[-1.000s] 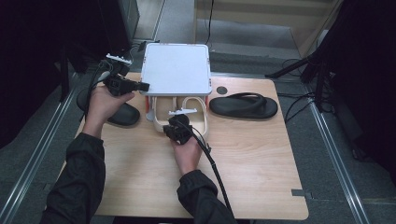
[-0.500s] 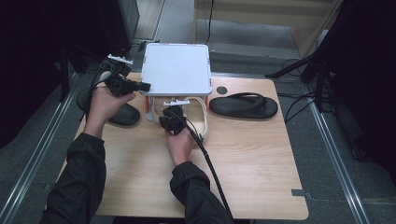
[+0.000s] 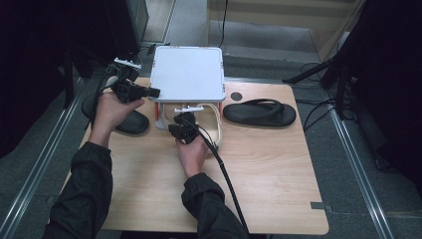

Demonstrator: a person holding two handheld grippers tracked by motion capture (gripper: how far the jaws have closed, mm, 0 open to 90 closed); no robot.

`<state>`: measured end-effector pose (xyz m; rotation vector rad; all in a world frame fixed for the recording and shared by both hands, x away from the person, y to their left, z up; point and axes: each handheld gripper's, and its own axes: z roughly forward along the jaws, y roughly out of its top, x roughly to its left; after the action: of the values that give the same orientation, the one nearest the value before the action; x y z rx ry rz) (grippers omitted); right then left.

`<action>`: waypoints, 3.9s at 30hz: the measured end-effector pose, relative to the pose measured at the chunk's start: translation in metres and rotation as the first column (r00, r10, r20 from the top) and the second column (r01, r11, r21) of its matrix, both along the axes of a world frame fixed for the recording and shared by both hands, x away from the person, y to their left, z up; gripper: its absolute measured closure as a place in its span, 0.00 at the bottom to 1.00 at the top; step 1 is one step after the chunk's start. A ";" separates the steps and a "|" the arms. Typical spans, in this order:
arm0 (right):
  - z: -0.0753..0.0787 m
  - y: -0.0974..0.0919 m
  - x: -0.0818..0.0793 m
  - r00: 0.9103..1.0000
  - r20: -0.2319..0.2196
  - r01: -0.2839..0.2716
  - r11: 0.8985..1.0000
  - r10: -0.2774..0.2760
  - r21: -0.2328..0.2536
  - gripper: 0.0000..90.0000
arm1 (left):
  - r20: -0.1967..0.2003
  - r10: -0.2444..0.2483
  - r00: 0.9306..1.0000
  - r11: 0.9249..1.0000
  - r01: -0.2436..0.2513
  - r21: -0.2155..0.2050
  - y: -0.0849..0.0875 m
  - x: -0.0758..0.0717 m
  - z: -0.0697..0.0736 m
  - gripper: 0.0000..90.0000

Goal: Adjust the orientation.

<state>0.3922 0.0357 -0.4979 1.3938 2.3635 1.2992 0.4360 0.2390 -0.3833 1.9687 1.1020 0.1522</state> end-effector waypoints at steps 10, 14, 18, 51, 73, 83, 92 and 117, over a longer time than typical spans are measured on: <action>0.012 -0.037 -0.036 0.999 0.021 -0.044 0.998 0.043 0.051 1.00 | 0.000 0.002 1.000 1.000 -0.002 0.003 -0.001 0.000 0.000 1.00; 0.008 -0.055 -0.046 0.999 0.015 -0.043 0.998 0.043 0.036 1.00 | -0.003 0.000 1.000 1.000 0.000 -0.004 0.000 0.000 0.000 1.00; 0.002 -0.075 -0.055 1.000 0.001 -0.029 0.999 0.029 0.032 1.00 | -0.002 -0.001 1.000 1.000 0.001 -0.005 0.000 0.000 0.000 1.00; -0.014 -0.154 -0.053 0.996 -0.042 0.071 0.996 -0.073 -0.053 1.00 | -0.002 0.002 1.000 1.000 -0.002 -0.003 0.000 0.000 0.000 1.00; -0.008 -0.111 0.001 0.994 -0.055 0.086 0.993 -0.091 -0.083 1.00 | -0.006 0.008 1.000 1.000 -0.008 -0.006 0.000 0.000 0.000 0.99; -0.011 -0.100 0.018 0.993 -0.053 0.105 0.992 -0.109 -0.071 1.00 | -0.009 0.010 1.000 1.000 -0.010 -0.008 0.000 0.001 0.000 0.99; -0.007 -0.109 0.007 0.995 -0.043 0.092 0.995 -0.093 -0.037 0.97 | -0.013 0.010 1.000 1.000 -0.010 -0.011 0.001 0.001 0.000 0.99; 0.005 -0.167 -0.058 0.997 0.064 -0.044 0.990 0.036 0.132 0.53 | -0.007 0.059 0.998 0.997 -0.059 -0.050 0.016 -0.020 0.018 0.42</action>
<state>0.3338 -0.1314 -0.4928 1.3252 2.3150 1.5136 0.4156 0.2551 -0.3650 1.8940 1.1575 0.1489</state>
